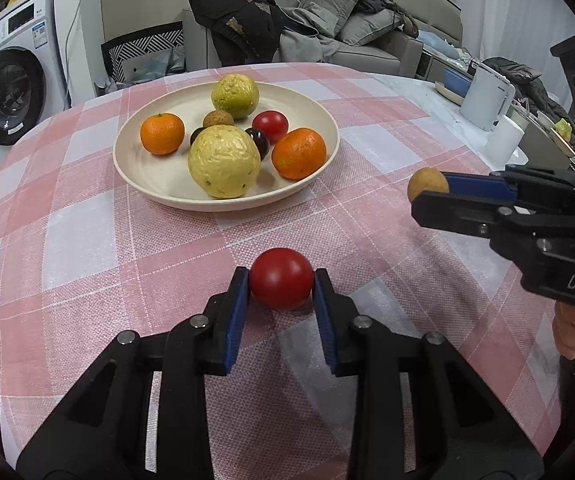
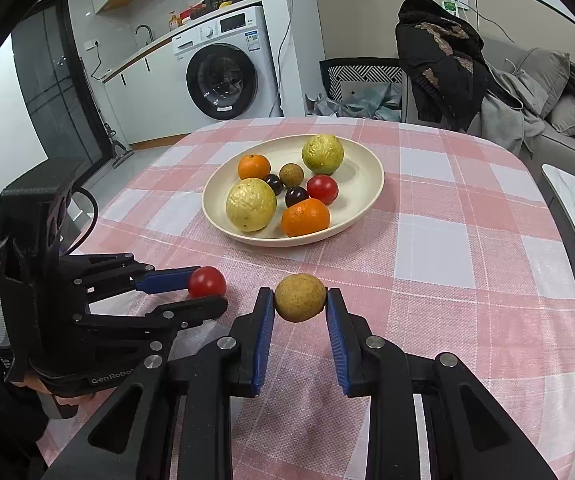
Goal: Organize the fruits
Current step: 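Carry the brown fruit and the red tomato over the cream plate, then open both grippers to release the fruits onto the plate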
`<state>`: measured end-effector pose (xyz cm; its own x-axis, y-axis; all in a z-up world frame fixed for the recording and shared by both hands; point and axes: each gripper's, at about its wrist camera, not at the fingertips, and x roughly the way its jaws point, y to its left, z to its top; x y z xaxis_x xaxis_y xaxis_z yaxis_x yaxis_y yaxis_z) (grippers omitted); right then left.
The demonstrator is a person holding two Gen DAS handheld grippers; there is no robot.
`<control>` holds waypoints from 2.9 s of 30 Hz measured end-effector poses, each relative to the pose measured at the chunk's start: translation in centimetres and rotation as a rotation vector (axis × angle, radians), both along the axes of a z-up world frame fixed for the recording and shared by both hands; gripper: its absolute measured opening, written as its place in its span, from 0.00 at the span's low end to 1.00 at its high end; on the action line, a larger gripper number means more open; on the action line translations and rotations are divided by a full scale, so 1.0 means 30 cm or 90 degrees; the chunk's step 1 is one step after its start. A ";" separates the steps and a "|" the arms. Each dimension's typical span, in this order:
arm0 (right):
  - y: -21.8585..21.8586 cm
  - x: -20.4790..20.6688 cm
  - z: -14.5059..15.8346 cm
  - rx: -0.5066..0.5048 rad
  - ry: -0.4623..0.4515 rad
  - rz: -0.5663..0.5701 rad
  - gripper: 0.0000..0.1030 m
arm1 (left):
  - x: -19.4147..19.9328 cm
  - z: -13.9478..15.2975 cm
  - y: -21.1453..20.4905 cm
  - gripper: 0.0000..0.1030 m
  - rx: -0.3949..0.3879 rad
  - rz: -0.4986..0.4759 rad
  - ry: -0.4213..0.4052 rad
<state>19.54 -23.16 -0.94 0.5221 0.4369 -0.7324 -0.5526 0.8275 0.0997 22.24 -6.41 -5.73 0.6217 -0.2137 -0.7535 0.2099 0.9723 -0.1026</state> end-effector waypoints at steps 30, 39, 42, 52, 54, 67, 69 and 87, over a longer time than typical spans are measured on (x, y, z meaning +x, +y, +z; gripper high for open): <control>0.023 0.096 0.095 0.078 -0.077 -0.035 0.26 | 0.072 0.187 0.184 0.28 -0.006 0.079 -0.099; 0.026 0.182 0.081 0.092 -0.057 -0.063 0.26 | 0.138 0.174 0.206 0.28 -0.005 0.087 -0.095; 0.033 0.205 0.070 0.087 -0.048 -0.065 0.26 | 0.164 0.163 0.215 0.28 -0.002 0.092 -0.088; 0.042 0.303 0.033 0.084 -0.029 -0.101 0.26 | 0.265 0.100 0.247 0.28 0.007 0.104 -0.061; 0.043 0.324 0.021 0.086 -0.027 -0.114 0.26 | 0.278 0.087 0.253 0.28 0.005 0.107 -0.056; 0.076 0.431 -0.039 0.078 -0.018 -0.128 0.26 | 0.347 0.049 0.252 0.28 0.022 0.101 -0.055; 0.084 0.441 -0.045 0.076 -0.015 -0.125 0.26 | 0.351 0.043 0.247 0.28 0.026 0.096 -0.056; 0.004 0.359 0.031 0.108 -0.047 -0.140 1.00 | 0.240 0.122 0.261 0.84 0.016 0.112 -0.116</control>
